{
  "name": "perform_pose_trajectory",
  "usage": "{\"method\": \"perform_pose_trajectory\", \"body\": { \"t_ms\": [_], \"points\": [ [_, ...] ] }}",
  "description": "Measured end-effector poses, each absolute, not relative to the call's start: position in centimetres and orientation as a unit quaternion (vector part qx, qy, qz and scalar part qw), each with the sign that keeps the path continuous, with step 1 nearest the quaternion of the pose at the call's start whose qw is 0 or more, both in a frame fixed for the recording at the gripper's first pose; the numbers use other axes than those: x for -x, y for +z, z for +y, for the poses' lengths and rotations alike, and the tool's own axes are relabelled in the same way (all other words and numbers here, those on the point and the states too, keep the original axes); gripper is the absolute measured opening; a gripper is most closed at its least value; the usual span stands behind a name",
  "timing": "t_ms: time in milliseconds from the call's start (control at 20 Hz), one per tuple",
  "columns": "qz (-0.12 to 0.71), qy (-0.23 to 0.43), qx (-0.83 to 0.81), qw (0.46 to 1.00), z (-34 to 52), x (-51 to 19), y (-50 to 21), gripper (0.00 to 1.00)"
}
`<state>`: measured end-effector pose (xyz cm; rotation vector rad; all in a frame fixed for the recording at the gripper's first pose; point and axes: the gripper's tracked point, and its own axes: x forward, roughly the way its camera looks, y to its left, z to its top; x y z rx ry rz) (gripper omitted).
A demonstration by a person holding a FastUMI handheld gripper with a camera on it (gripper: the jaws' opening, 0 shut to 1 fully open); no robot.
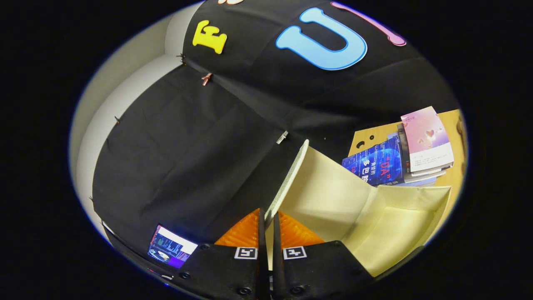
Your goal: Open the storage box then place both shoes into the box .Put the left shoe in first, then the right shoe, with the right side of both shoes facing outward in a uniform manner.
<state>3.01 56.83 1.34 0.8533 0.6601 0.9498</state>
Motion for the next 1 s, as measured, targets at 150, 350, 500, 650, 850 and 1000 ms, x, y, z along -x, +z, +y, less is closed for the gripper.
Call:
{"method": "perform_pose_trajectory", "body": {
  "t_ms": [150, 350, 500, 650, 850, 1000],
  "points": [
    [0.323, 0.426, -0.361, 0.764, 61.6, -3.3, -0.1, 0.08],
    [0.352, 0.413, -0.321, 0.776, 67.3, -3.6, -3.5, 0.08],
    [0.377, 0.410, -0.278, 0.783, 69.9, -3.0, -6.8, 0.11],
    [0.397, 0.408, -0.257, 0.781, 71.5, -2.0, -9.1, 0.15],
    [0.399, 0.401, -0.250, 0.786, 71.7, -1.9, -9.9, 0.35],
    [0.387, 0.405, -0.251, 0.789, 71.2, -2.3, -8.8, 0.69]
  ]
}}
